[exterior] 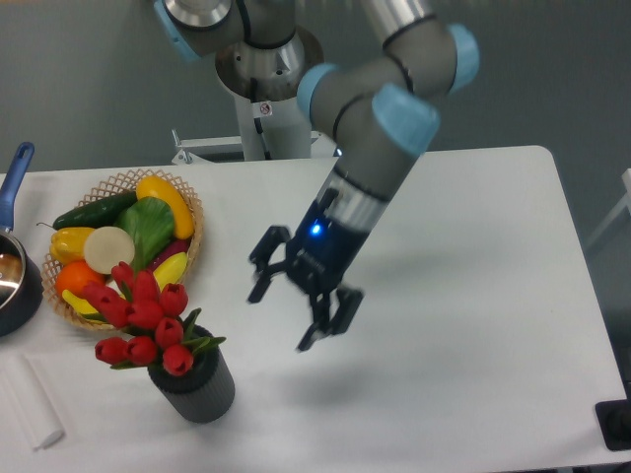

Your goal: Insert the flowers into the vase

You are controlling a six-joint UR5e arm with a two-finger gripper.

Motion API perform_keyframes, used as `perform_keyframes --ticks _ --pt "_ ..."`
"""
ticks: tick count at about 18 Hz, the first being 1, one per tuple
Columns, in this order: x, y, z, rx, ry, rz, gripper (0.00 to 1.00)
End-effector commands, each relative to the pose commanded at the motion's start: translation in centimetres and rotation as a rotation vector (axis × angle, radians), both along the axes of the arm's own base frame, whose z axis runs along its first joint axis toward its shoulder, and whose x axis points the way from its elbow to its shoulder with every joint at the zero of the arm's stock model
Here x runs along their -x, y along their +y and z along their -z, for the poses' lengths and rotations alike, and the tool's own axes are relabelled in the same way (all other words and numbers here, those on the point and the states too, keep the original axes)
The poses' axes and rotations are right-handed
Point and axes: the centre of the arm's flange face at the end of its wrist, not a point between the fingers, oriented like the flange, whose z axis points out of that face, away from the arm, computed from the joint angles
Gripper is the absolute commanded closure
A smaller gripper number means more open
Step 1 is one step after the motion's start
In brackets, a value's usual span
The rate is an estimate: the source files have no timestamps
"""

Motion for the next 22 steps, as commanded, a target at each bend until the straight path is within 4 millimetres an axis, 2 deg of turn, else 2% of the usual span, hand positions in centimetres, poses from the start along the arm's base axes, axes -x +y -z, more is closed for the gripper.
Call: perform_keyframes --ticks 2,7,12,16,18,22 --pt "0.6 -1.5 -1.2 0.035 0.052 -0.047 0.00" --pt "3.1 -3.2 -4.9 0.136 0.138 -0.092 0.00" --pt "4.2 -5.9 -6.0 0.327 0.208 0.067 0.00" --pt "3.5 -7.8 -6.7 0.372 0.199 0.144 0.00" --pt "3.4 -8.5 -6.4 0.390 0.181 0.180 0.00" --pt "3.1 -8.9 -6.3 0.396 0.188 0.210 0.00"
